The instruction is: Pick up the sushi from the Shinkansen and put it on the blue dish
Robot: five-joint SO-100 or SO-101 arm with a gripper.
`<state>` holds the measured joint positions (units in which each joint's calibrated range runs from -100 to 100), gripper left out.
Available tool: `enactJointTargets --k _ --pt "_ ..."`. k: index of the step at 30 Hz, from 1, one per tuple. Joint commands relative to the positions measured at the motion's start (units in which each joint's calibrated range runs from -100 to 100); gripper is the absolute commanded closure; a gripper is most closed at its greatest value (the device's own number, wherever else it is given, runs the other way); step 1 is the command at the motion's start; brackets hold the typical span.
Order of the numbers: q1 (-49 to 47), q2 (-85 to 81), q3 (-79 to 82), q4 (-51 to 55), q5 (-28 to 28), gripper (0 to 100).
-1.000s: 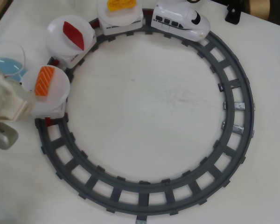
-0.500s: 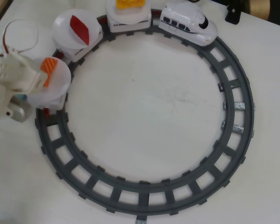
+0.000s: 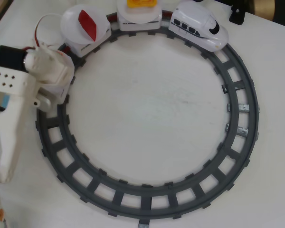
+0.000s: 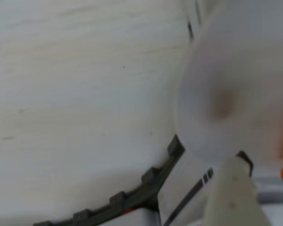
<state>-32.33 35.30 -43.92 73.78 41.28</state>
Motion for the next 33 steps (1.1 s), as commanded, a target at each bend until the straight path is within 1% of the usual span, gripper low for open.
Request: enactJointTargets --k 1,4,6,11,13,19,26,29,33 --pt "0.3 0.5 -3.9 -0.3 0.3 71" --pt "-0.2 1.1 -3.9 -0.4 0.3 71" --pt "-0.4 1.1 -3.9 -1.3 0.3 74" --pt "-1.3 0.7 -3.9 -2.3 0.1 94" --pt "-1.8 0.5 -3.9 -2.3 0.1 98" --pt "-2.9 0.3 -4.6 -2.3 -0.2 97" --pt "-3.6 0.1 -14.2 -0.3 -1.9 97" --pt "-5.1 -1.7 -16.7 3.2 -3.8 97" --pt "-9.0 -6.2 -13.4 4.6 -10.3 97"
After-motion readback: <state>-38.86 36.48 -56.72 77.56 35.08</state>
